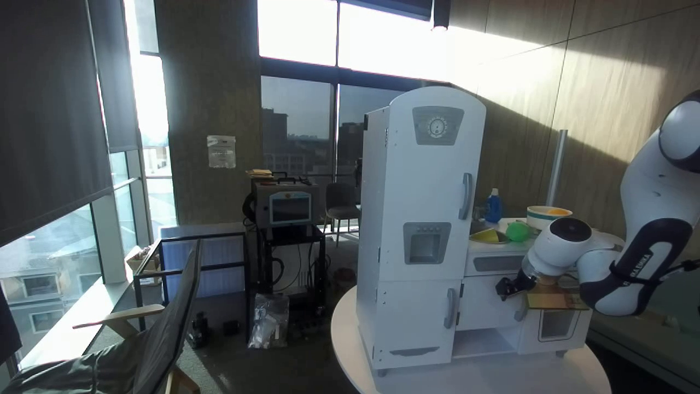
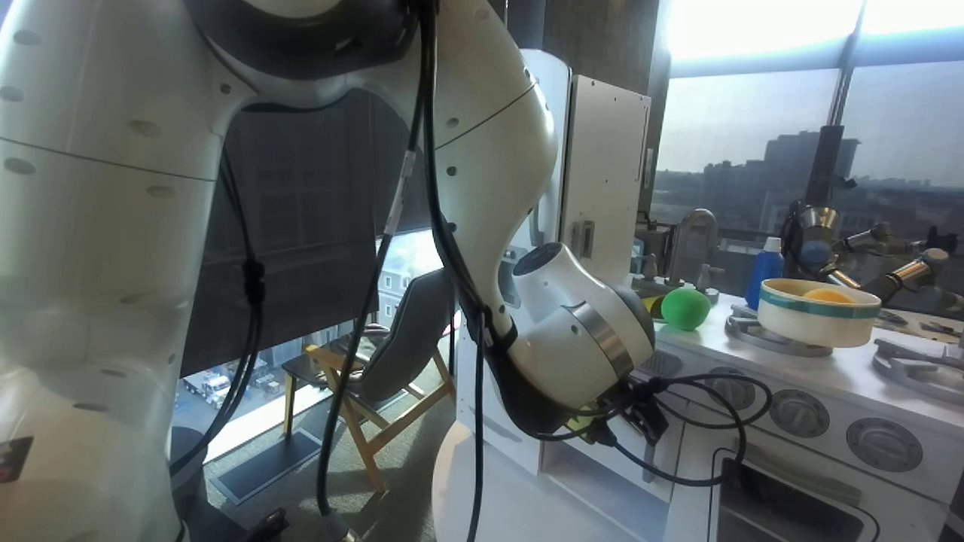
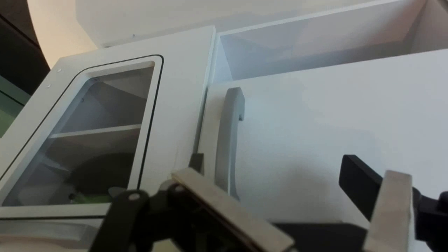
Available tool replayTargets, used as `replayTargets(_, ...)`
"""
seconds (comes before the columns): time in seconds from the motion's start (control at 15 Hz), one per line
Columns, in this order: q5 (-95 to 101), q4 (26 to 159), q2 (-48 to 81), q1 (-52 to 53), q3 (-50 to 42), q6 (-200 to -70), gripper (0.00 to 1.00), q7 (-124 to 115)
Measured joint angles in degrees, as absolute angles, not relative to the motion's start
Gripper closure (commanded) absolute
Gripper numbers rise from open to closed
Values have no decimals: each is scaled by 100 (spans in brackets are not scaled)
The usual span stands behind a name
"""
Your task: Close all three cabinet doors
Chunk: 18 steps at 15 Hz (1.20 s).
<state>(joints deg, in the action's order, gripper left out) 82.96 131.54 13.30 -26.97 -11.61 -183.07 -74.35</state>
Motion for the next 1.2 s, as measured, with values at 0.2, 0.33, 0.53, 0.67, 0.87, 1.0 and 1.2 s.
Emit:
replayTargets(0.2,8286,13755,1119,-2684,-1155,-18238,0,-7418)
replayTargets(0.33,8079,14363,851,-2684,-1141,-18092,0,-7258)
replayTargets(0.53,7189,15350,306,-2609,-1063,-17852,0,-6758)
replayTargets(0.67,6485,15918,-102,-2510,-937,-17769,0,-6396)
replayTargets(0.87,6114,15952,-420,-2261,-763,-17502,0,-6466)
replayTargets(1.0,5849,15831,-573,-2030,-692,-17206,0,-6506)
replayTargets(1.2,5495,15720,-996,-1670,-635,-16605,0,-6561)
